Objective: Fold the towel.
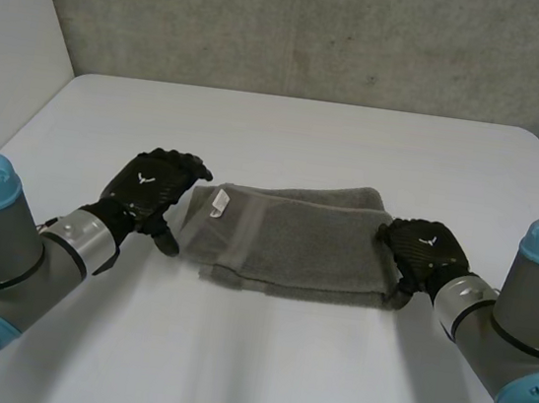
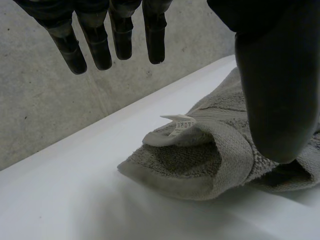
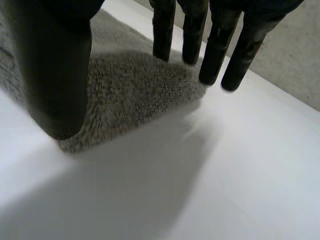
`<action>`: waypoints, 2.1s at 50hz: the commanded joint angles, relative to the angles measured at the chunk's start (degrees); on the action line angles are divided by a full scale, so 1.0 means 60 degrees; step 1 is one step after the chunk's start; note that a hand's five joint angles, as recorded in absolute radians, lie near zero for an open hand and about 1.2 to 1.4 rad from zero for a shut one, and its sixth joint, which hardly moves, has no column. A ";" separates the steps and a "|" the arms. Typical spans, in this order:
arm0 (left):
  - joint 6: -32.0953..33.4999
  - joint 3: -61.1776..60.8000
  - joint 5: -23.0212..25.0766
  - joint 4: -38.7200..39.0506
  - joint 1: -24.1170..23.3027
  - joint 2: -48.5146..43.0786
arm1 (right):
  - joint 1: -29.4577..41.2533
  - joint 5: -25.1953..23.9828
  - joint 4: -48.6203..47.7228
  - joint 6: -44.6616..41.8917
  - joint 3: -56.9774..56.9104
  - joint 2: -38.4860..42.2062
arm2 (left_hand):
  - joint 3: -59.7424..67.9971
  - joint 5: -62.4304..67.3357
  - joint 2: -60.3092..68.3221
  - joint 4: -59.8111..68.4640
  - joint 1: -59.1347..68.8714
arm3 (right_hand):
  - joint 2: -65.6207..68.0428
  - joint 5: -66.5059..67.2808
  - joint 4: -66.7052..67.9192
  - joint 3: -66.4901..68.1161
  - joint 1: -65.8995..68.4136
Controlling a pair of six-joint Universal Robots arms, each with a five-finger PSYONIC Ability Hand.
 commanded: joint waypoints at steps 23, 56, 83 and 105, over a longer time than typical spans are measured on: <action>-0.0010 -0.0082 -0.0048 -0.0001 0.0149 0.0178 | -0.0240 -0.0398 -0.0065 0.0127 -0.0480 -0.0608 | -0.0245 -0.0054 -0.0198 -0.0324 -0.0323 | 0.8920 0.8768 0.8899 0.8930 0.8983; -0.0157 -0.0068 -0.0209 0.0014 0.0617 0.0837 | 0.2148 0.1199 0.2059 0.0289 -0.3264 0.0007 | -0.0413 -0.0222 -0.0366 -0.0493 -0.0491 | -0.0462 -0.0614 -0.0483 -0.0452 -0.0399; -0.0699 -0.0097 -0.0195 -0.0015 0.0500 0.0705 | -0.0167 -0.0442 -0.0534 0.0860 0.1321 -0.0696 | 0.0596 0.0787 0.0643 0.0517 0.0518 | 0.2958 0.2807 0.2937 0.2969 0.3021; -0.0713 -0.0068 -0.0253 -0.0001 0.0486 0.0734 | 0.1298 -0.0632 0.1971 0.0201 -0.2912 -0.0535 | -0.0133 0.0058 -0.0086 -0.0212 -0.0211 | 0.8920 0.8768 0.8899 0.8930 0.8983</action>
